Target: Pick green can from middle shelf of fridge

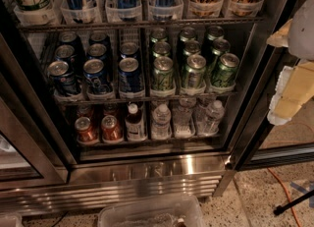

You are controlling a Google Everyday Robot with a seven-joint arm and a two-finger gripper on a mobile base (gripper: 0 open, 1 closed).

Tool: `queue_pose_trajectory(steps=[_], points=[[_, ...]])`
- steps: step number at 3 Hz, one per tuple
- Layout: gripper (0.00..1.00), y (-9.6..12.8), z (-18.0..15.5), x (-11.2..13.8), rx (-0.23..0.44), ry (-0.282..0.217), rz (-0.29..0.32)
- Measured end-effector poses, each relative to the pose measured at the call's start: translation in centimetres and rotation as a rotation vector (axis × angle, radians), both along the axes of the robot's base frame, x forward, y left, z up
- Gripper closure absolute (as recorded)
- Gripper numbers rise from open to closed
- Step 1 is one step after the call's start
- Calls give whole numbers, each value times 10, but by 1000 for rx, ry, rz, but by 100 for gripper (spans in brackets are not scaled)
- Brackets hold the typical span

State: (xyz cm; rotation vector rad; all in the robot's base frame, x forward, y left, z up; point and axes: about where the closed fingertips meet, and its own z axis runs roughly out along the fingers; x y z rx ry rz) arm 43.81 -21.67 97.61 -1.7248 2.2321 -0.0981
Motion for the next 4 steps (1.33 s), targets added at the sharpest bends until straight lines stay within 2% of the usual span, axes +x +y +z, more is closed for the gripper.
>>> queue_pose_trajectory(steps=[1, 2, 3, 4], points=[[0, 0, 0, 0, 0, 0, 0], [0, 18, -7, 1, 46, 0, 38], [0, 52, -21, 4, 148, 5, 77], [0, 91, -37, 5, 295, 8, 87]])
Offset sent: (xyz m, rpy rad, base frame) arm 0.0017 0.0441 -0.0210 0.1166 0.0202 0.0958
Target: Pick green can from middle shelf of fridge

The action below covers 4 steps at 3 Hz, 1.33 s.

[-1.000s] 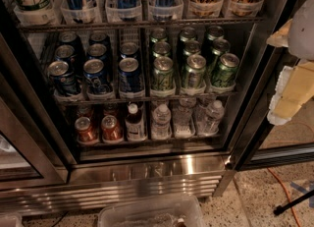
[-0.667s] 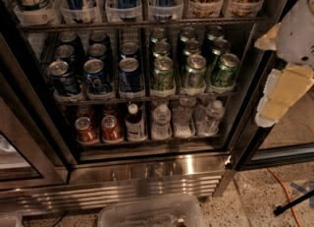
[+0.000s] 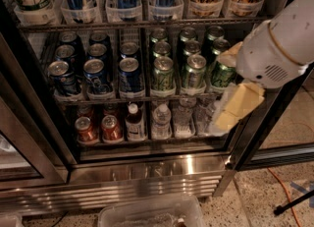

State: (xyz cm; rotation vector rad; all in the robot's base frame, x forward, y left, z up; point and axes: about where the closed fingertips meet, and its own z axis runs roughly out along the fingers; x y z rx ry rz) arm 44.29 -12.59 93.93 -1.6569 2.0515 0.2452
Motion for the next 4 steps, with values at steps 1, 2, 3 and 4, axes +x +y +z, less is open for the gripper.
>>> queue_pose_trajectory(steps=[1, 2, 3, 4], points=[[0, 32, -10, 0, 132, -8, 4], [0, 54, -16, -2, 254, -34, 0], [0, 73, -25, -3, 377, -63, -19], [0, 89, -37, -4, 516, -83, -49]])
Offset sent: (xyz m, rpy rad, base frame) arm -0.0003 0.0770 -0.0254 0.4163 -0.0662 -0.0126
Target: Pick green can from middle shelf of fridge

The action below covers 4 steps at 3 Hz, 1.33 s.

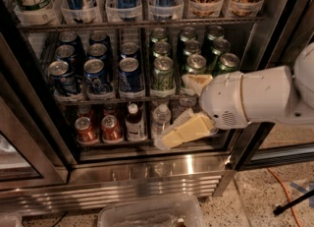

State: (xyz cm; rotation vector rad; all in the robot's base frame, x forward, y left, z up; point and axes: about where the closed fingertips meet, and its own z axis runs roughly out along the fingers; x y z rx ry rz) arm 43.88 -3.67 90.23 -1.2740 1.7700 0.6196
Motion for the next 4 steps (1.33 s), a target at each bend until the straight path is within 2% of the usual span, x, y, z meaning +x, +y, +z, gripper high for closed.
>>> queue_pose_trajectory(steps=[1, 2, 3, 4], points=[[0, 15, -5, 1, 152, -16, -29], [0, 28, -3, 1, 263, -33, -47], [0, 41, -2, 0, 305, -81, -39], [0, 41, -2, 0, 305, -81, -39]])
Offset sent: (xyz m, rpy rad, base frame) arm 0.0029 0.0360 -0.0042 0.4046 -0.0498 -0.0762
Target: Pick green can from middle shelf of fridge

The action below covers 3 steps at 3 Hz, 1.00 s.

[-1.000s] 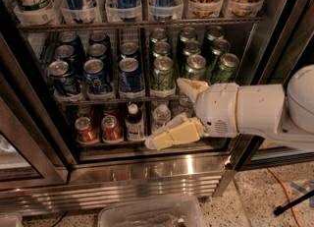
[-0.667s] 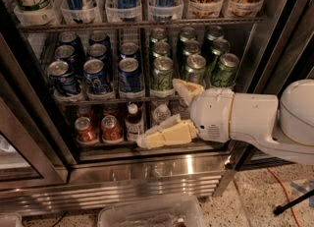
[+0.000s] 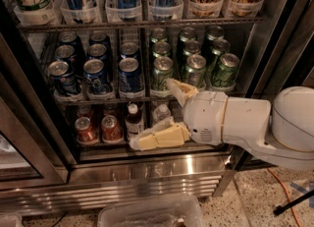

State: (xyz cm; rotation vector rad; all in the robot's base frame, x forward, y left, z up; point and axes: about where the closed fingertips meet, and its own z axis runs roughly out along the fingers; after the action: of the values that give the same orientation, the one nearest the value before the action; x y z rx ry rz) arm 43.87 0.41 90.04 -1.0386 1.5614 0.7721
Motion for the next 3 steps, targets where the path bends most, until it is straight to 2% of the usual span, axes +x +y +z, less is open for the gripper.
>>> queue_pose_trajectory(steps=[1, 3], points=[[0, -2, -2, 3, 15, -39, -43], [0, -12, -11, 12, 72, -191, -210]])
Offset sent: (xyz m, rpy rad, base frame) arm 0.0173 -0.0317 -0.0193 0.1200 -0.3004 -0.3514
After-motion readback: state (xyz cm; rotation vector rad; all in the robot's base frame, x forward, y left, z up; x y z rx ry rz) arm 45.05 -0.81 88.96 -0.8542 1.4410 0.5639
